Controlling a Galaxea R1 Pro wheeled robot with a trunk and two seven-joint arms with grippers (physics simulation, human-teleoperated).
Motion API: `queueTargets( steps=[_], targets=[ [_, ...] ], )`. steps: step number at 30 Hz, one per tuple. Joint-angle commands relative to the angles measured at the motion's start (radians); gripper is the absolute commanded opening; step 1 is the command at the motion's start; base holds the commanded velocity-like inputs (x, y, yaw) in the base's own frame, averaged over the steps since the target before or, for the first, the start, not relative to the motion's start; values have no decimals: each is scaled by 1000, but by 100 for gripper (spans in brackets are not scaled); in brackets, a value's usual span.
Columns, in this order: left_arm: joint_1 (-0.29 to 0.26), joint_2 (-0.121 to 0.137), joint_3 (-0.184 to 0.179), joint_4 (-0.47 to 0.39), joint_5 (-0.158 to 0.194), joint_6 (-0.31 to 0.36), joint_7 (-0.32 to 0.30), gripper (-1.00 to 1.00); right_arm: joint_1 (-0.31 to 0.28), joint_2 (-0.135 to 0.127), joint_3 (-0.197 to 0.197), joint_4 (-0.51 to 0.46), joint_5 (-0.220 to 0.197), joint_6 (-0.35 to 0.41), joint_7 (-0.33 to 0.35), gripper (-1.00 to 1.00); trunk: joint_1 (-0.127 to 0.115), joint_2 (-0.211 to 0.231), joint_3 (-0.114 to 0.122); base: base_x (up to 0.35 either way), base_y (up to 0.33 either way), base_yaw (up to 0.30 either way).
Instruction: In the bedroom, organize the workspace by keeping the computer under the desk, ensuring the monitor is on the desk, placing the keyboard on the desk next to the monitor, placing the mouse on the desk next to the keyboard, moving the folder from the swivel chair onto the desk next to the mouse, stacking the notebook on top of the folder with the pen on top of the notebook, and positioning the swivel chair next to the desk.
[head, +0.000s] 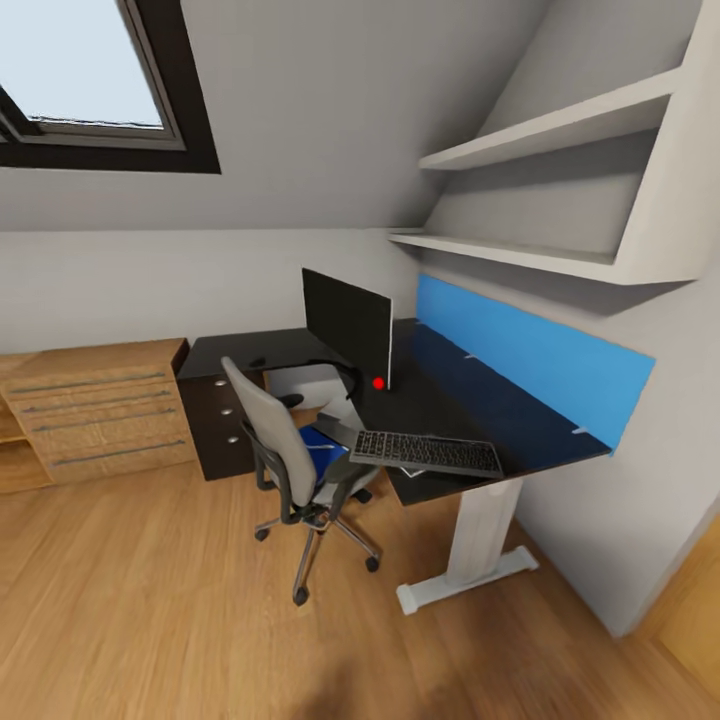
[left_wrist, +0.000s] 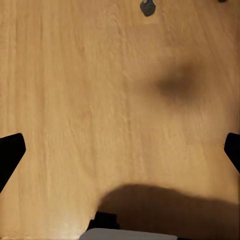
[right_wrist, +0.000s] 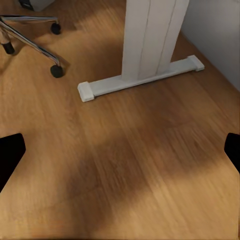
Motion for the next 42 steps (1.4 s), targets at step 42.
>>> queueTargets(
  steps=[42],
  targets=[
    [0,-35,59,-54,1,5,-1,100,0,-18,-2,-3,2,-1,0,100,119,-218,-98,-14,-23,172]
  ],
)
